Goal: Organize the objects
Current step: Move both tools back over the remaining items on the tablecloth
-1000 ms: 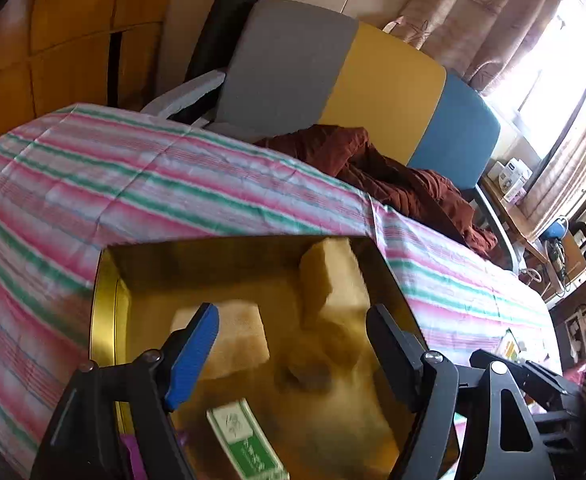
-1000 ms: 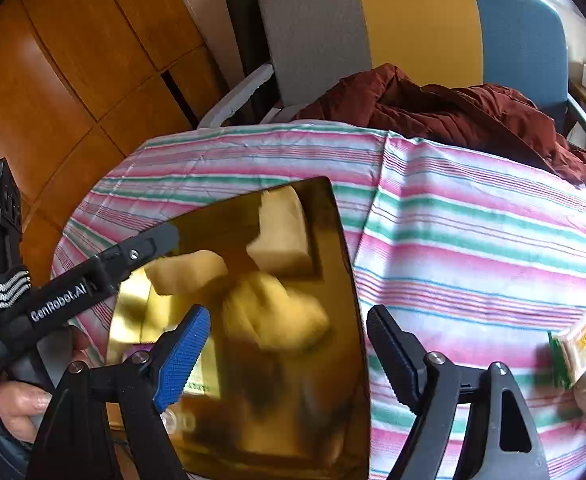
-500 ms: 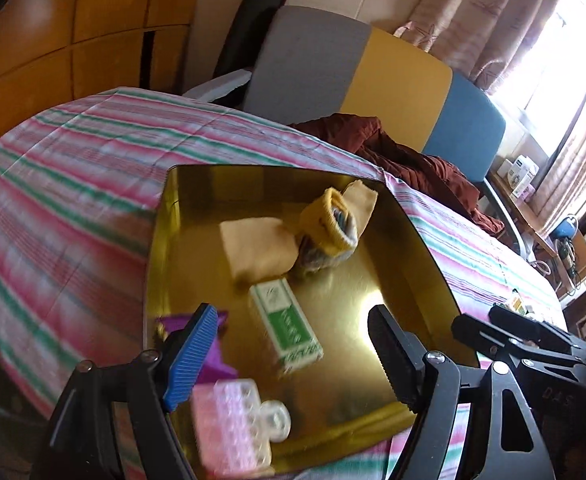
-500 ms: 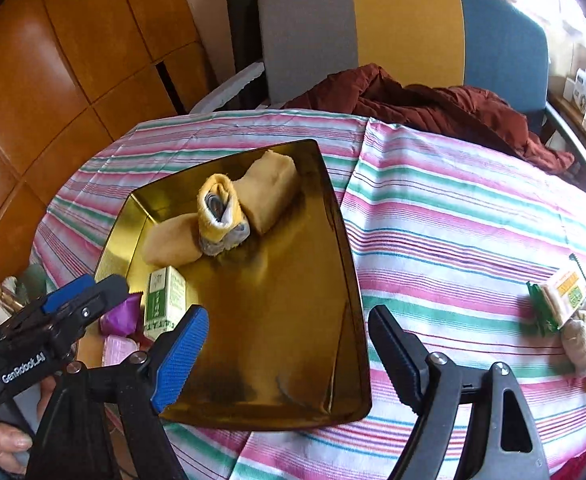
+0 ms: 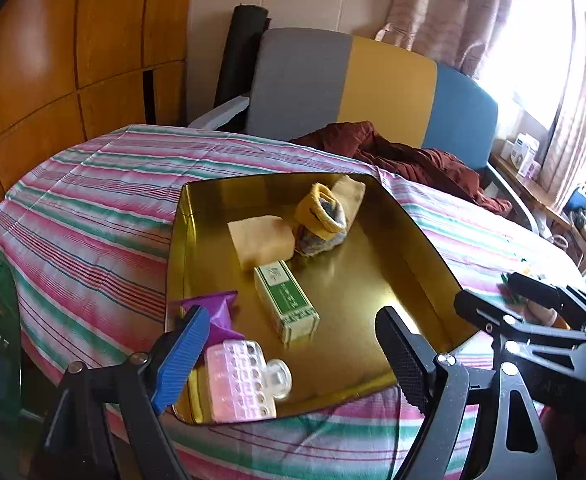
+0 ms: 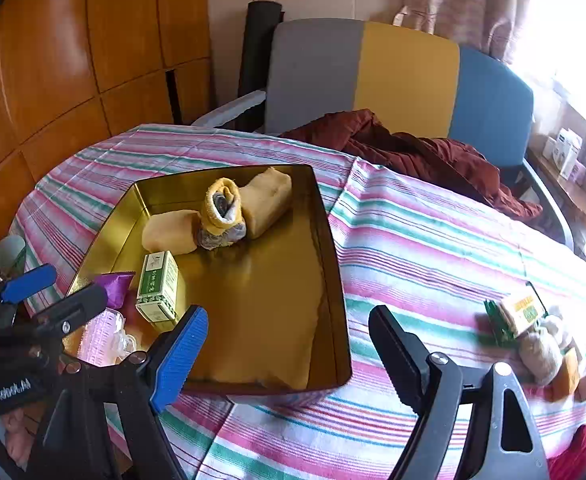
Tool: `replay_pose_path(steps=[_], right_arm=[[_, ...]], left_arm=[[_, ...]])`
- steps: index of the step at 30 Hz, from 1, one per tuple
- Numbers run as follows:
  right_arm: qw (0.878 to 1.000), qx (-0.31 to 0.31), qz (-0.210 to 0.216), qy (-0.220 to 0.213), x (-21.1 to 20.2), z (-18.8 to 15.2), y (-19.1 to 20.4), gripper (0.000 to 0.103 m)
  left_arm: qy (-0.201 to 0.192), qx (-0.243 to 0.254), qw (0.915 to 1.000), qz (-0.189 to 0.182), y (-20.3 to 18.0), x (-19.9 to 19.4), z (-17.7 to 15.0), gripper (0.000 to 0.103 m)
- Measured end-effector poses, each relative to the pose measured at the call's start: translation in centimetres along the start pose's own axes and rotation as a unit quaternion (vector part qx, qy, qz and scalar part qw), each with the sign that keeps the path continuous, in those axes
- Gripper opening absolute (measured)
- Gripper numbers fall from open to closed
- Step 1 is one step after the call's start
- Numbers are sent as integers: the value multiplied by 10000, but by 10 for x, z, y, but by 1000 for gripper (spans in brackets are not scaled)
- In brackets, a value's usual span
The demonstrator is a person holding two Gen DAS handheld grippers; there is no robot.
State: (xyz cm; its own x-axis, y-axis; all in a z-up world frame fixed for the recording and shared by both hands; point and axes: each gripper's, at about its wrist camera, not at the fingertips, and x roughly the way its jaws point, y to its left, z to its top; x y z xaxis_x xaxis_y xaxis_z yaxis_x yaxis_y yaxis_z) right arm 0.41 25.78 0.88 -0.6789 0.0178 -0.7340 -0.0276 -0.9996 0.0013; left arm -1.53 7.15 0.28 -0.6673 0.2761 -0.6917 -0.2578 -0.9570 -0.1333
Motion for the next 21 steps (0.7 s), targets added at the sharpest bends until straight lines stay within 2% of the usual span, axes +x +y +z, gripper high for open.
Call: replay_pose_path(steps=[21], right_arm=[[9994,224,-239,-97,-9,-14,-25,84]], left_arm=[[-170,591,9980,152,-32,-13,-9,93]])
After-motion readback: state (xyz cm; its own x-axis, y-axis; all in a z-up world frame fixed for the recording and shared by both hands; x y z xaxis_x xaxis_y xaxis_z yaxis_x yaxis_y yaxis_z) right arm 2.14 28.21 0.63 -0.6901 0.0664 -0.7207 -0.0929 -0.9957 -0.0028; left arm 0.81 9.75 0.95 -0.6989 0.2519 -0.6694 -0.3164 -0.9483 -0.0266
